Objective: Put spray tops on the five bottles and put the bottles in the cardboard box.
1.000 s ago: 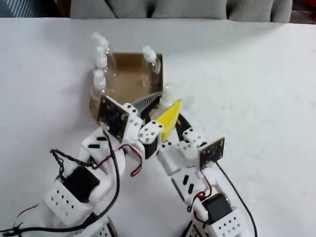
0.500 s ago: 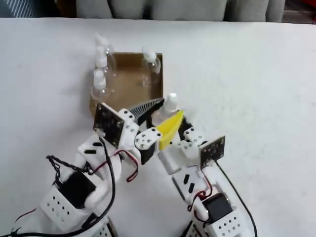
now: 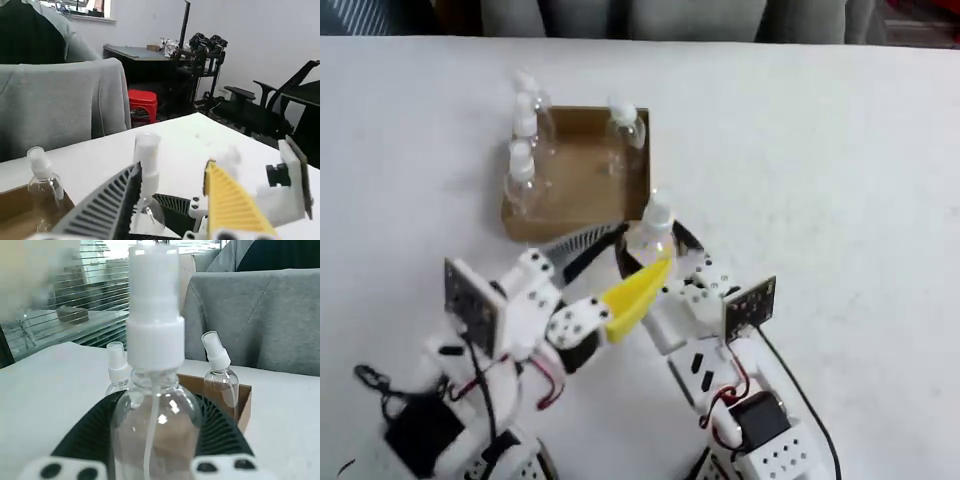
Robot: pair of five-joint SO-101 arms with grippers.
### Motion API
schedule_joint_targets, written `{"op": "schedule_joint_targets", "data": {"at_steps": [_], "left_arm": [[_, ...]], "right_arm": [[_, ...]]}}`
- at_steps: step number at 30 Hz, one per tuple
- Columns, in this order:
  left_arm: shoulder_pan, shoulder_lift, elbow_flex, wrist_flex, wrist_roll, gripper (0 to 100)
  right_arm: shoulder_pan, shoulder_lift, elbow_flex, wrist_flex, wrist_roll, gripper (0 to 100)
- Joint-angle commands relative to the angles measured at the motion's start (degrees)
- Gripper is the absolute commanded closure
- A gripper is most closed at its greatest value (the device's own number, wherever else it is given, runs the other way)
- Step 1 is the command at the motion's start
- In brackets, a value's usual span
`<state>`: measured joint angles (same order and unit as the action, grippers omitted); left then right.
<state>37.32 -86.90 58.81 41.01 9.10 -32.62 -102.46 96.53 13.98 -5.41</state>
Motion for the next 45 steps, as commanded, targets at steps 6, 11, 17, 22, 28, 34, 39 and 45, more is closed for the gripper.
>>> {"op": "schedule_joint_targets", "data": {"at_steps": [6, 11, 17, 22, 28, 34, 39, 45], "left_arm": [[0.5, -12.4, -0.7, 5.0, 0.8, 88], [-0.7, -19.0, 7.5, 0.1, 3.8, 95], [-2.9, -18.2, 9.4, 7.2, 10.5, 98], [-2.8, -18.2, 15.7, 8.4, 10.4, 98], [3.6, -18.2, 19.0, 8.4, 10.3, 98], [9.3, -18.2, 24.2, 5.3, 10.3, 98], [5.0, -18.2, 36.2, -13.0, 10.2, 98], [2.2, -17.9, 38.2, -17.1, 10.2, 98]], "right_arm": [[4.2, -0.2, -0.4, 0.2, 4.9, 98.4], [6.7, -0.1, -2.7, 0.3, 4.9, 98.4], [13.3, -0.1, -6.6, 0.2, 4.9, 98.4], [13.1, 2.2, -10.9, 0.2, 5.1, 98.4], [12.4, 18.8, -21.2, -3.3, 4.8, 98.4], [9.3, 31.4, -26.2, -10.5, 2.0, 98.4], [4.3, 34.4, -29.9, -7.9, 0.9, 98.4], [-0.8, 32.6, -30.3, 0.4, 0.8, 98.4]]}}
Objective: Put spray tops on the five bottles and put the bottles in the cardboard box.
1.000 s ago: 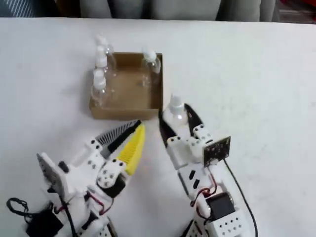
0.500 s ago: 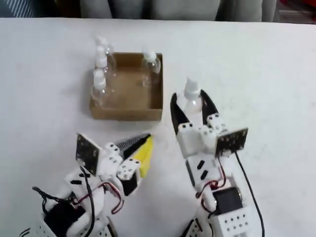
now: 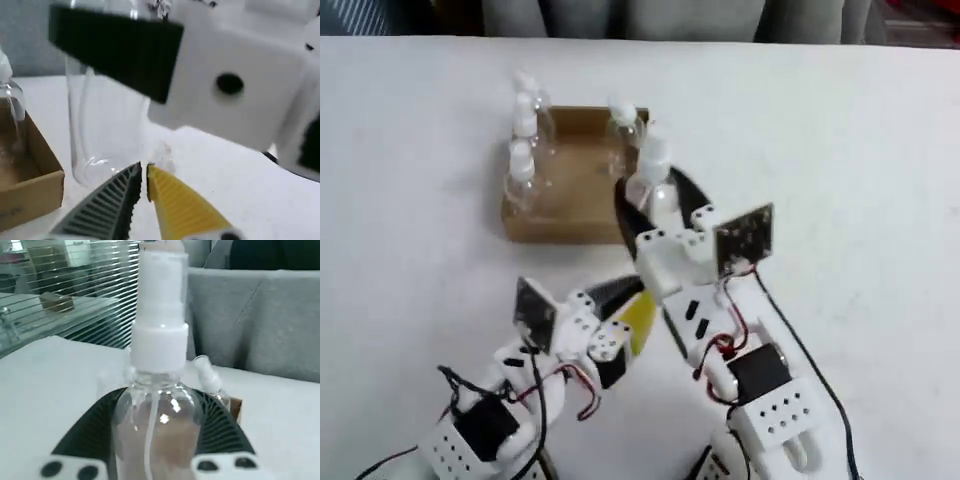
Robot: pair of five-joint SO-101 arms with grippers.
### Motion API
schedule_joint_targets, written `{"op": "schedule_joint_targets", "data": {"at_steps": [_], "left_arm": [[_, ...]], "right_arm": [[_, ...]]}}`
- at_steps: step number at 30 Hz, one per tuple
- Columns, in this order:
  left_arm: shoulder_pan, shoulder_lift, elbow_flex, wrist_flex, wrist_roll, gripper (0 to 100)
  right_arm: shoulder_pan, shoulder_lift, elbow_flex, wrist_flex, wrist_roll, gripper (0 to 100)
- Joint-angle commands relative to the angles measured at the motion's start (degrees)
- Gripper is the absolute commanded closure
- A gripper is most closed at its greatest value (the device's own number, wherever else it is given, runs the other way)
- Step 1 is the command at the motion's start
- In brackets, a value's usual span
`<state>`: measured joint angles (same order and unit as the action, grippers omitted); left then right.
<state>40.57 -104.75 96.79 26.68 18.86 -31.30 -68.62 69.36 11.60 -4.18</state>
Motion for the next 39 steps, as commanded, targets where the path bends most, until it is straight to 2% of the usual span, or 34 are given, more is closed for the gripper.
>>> {"op": "schedule_joint_targets", "data": {"at_steps": [1, 9, 16, 21, 24, 28, 31, 34, 39], "left_arm": [[-1.3, 0.0, 0.2, -2.8, 0.4, 98], [-1.4, 0.2, 0.2, -2.8, 0.4, 98], [-1.4, 0.2, 0.2, -2.7, 0.4, 98], [-1.4, 0.2, 0.2, -2.6, 0.4, 98], [-0.9, 0.0, 0.0, 0.3, 0.4, 98], [-1.5, 0.0, -2.0, 6.3, -7.9, 98], [-5.8, 0.0, -4.9, 15.7, -12.1, 98], [-14.9, 0.0, -7.1, 24.5, -14.2, 98], [-32.5, 0.0, -5.4, 28.0, -15.7, 98]], "right_arm": [[-2.6, -1.7, -3.2, 4.0, -0.4, 98.4], [-2.9, -11.8, -3.3, 16.6, -0.4, 98.4], [-2.9, -19.5, -3.3, 22.5, -0.2, 98.4], [-2.6, -18.9, -3.0, 20.7, 0.0, 98.4], [-2.4, -15.4, -2.9, 17.3, 0.1, 98.4], [-2.2, -8.3, -2.9, 9.3, 0.1, 98.4], [0.0, -1.9, -3.3, 2.6, 0.1, 98.4], [3.8, 5.1, -3.3, -4.9, 0.1, 98.4], [7.7, 16.8, -3.3, -18.4, 0.1, 98.4]]}}
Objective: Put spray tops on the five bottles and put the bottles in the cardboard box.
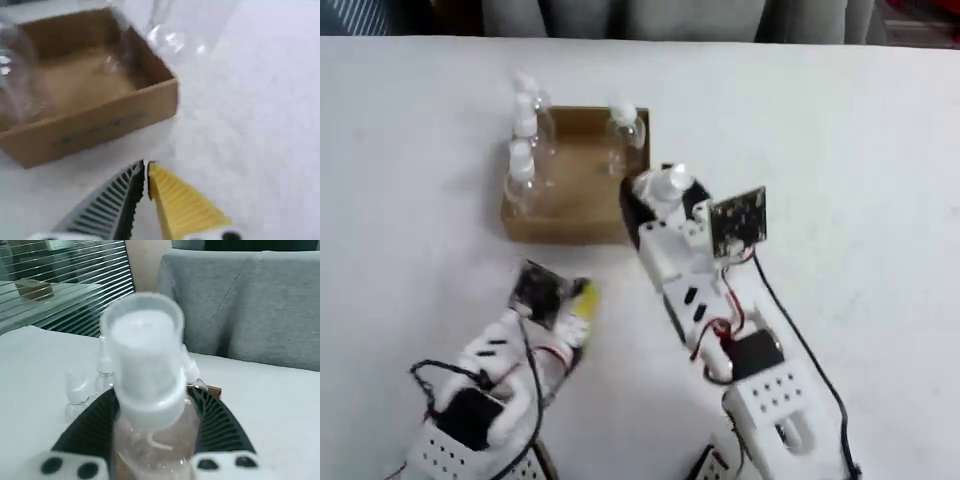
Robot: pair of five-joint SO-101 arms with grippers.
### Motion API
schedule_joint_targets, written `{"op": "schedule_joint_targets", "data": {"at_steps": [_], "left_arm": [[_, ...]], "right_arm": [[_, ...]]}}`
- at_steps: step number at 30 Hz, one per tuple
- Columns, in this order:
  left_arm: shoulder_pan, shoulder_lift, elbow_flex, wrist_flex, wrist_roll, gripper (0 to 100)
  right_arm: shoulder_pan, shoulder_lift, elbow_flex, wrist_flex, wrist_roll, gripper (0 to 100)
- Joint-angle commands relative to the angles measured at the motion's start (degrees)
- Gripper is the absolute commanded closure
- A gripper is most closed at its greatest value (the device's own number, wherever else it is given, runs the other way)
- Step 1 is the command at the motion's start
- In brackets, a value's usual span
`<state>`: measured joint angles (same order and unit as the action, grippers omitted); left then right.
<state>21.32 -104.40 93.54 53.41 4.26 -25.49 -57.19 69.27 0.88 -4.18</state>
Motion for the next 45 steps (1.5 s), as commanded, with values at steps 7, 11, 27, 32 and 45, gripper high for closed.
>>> {"op": "schedule_joint_targets", "data": {"at_steps": [7, 11, 27, 32, 45], "left_arm": [[-24.5, -0.4, 3.5, -2.9, -1.6, 98], [-24.9, -0.4, 3.5, -3.2, -1.7, 98], [-24.9, -0.4, 3.5, -3.2, -6.3, 98], [-24.9, -0.4, 3.5, -3.2, -6.4, 98], [-24.8, -0.4, 3.5, -3.2, -6.4, 98]], "right_arm": [[2.0, 21.5, -9.5, -13.9, 0.1, 98.4], [2.0, 30.5, -16.0, -13.9, 0.0, 98.3], [1.9, 53.2, -28.2, -16.7, 0.0, 98.3], [1.7, 57.7, -28.3, -20.9, 0.1, 98.3], [-0.1, 63.2, -28.4, -20.9, 0.1, 98.3]]}}
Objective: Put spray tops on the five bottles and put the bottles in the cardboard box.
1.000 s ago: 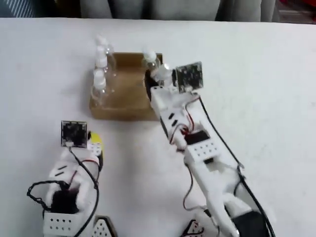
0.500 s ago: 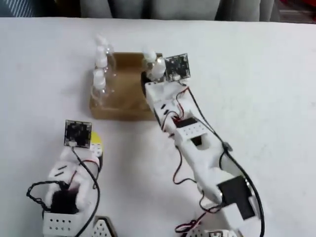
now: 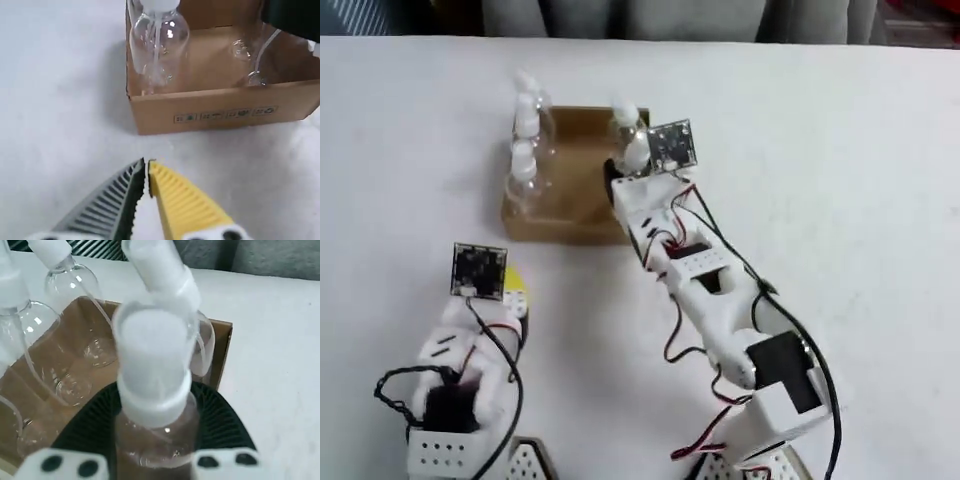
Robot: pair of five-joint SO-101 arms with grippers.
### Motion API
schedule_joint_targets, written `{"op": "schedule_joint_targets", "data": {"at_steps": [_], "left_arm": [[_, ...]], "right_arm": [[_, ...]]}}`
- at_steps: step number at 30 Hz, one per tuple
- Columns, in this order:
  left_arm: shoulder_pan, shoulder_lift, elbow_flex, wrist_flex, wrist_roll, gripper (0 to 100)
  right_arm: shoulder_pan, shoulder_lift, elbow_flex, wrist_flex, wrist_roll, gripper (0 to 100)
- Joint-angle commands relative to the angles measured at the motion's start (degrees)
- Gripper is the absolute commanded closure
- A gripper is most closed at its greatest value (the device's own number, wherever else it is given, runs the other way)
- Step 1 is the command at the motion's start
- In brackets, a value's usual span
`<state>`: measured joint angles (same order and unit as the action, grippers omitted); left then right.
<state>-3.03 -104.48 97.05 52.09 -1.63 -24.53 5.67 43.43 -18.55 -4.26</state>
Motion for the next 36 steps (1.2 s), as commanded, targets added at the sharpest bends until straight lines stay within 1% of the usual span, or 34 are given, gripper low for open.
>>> {"op": "schedule_joint_targets", "data": {"at_steps": [1, 32, 33, 36], "left_arm": [[-0.5, -0.3, 0.0, -1.8, -0.5, 98], [-0.6, -0.3, 0.0, -1.8, -0.5, 98], [-0.6, -0.3, 0.0, -1.8, -0.5, 98], [-0.6, -0.3, 0.0, -1.8, -0.5, 98]], "right_arm": [[-1.3, 0.7, -2.5, -1.5, 0.2, 98.3], [-1.4, 1.5, -2.5, -1.1, 0.3, 98.1], [-1.5, 1.5, -2.5, -1.1, 0.7, 98.0], [-2.4, 1.6, -2.4, -1.1, 5.1, 98.0]]}}
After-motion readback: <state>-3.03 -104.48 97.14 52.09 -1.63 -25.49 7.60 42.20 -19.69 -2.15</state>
